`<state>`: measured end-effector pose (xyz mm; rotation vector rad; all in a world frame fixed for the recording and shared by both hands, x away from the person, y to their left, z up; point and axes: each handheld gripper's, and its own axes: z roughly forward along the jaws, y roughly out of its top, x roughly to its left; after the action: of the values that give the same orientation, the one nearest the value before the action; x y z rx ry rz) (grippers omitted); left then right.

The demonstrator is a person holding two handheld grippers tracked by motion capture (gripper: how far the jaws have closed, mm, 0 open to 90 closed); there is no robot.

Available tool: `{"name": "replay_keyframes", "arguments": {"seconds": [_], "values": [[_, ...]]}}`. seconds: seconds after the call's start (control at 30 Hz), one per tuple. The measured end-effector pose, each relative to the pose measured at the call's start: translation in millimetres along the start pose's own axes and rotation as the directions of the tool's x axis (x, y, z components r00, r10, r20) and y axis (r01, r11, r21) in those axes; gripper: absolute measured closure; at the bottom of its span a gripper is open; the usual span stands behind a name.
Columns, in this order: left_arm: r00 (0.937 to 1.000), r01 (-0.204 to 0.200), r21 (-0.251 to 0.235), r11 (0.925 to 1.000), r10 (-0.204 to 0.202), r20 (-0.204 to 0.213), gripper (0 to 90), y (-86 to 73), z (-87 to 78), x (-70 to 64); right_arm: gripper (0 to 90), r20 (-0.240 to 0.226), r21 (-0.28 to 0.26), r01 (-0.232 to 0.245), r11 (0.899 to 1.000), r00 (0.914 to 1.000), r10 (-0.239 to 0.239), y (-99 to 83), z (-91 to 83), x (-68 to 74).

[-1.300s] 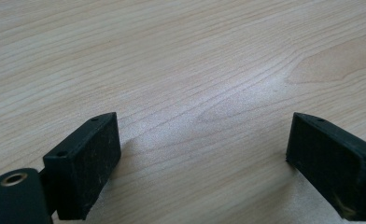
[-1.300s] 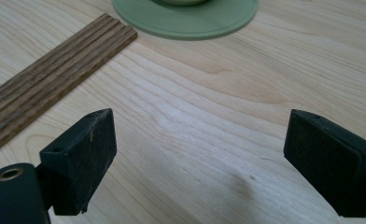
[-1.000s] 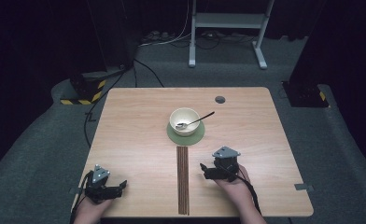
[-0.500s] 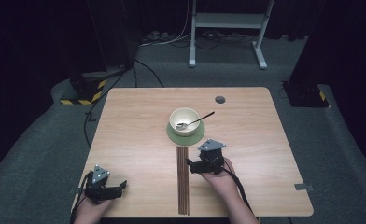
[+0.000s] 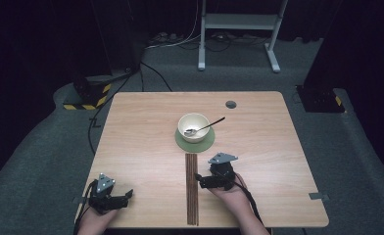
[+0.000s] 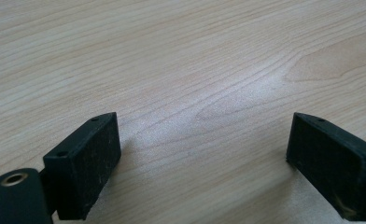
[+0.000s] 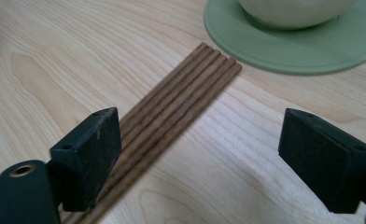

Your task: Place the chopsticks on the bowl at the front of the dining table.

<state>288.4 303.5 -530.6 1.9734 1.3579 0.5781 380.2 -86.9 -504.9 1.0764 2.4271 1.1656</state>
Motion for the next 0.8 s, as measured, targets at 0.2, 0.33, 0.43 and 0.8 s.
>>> {"name": "replay_keyframes", "arguments": {"seconds": [0.2, 0.33, 0.43, 0.8], "values": [[1.0000, -0.001, 0.000, 1.0000, 0.001, 0.001, 9.9, -0.1, 0.0, 0.1, 35.1, 0.009, -0.008, 0.000, 1.000, 1.0000, 0.000, -6.1, -1.9, 0.4], [1.0000, -0.002, 0.000, 1.0000, 0.002, 0.002, 10.0, 0.0, 0.0, 0.0, 43.1, -0.026, -0.008, 0.001, 1.000, 0.9997, -0.002, -7.2, -0.3, 5.6], [1.0000, -0.003, -0.001, 1.0000, 0.003, 0.002, 10.1, 0.0, 0.0, 0.1, 46.0, -0.030, -0.004, 0.008, 1.000, 0.9995, -0.008, -7.8, 1.8, 11.1], [1.0000, -0.004, -0.005, 1.0000, 0.004, 0.004, 10.4, -0.3, 0.0, 0.0, 52.9, -0.010, 0.012, 0.036, 0.999, 0.9993, -0.036, -9.3, 6.9, 18.1]]}}
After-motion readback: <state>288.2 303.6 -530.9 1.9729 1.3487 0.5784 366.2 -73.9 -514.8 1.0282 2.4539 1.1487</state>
